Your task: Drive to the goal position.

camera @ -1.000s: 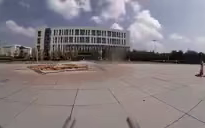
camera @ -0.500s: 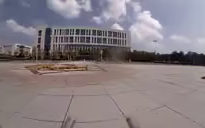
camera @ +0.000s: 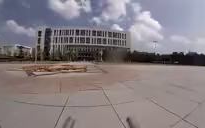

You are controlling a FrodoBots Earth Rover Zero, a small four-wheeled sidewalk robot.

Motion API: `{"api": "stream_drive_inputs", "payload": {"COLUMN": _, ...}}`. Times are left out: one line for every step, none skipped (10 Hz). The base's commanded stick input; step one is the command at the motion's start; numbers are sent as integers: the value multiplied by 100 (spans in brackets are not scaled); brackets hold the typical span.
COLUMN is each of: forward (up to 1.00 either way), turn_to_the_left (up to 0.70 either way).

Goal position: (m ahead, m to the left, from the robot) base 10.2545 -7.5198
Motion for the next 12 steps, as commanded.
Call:
{"api": "stream_drive_inputs", "payload": {"forward": 70, "turn_to_the_left": -30}}
{"api": "stream_drive_inputs", "payload": {"forward": 70, "turn_to_the_left": -30}}
{"api": "stream_drive_inputs", "payload": {"forward": 70, "turn_to_the_left": -18}}
{"api": "stream_drive_inputs", "payload": {"forward": 70, "turn_to_the_left": 5}}
{"api": "stream_drive_inputs", "payload": {"forward": 70, "turn_to_the_left": 5}}
{"api": "stream_drive_inputs", "payload": {"forward": 70, "turn_to_the_left": 5}}
{"api": "stream_drive_inputs", "payload": {"forward": 70, "turn_to_the_left": 5}}
{"api": "stream_drive_inputs", "payload": {"forward": 70, "turn_to_the_left": 5}}
{"api": "stream_drive_inputs", "payload": {"forward": 70, "turn_to_the_left": 5}}
{"api": "stream_drive_inputs", "payload": {"forward": 70, "turn_to_the_left": 5}}
{"api": "stream_drive_inputs", "payload": {"forward": 70, "turn_to_the_left": 5}}
{"api": "stream_drive_inputs", "payload": {"forward": 70, "turn_to_the_left": 5}}
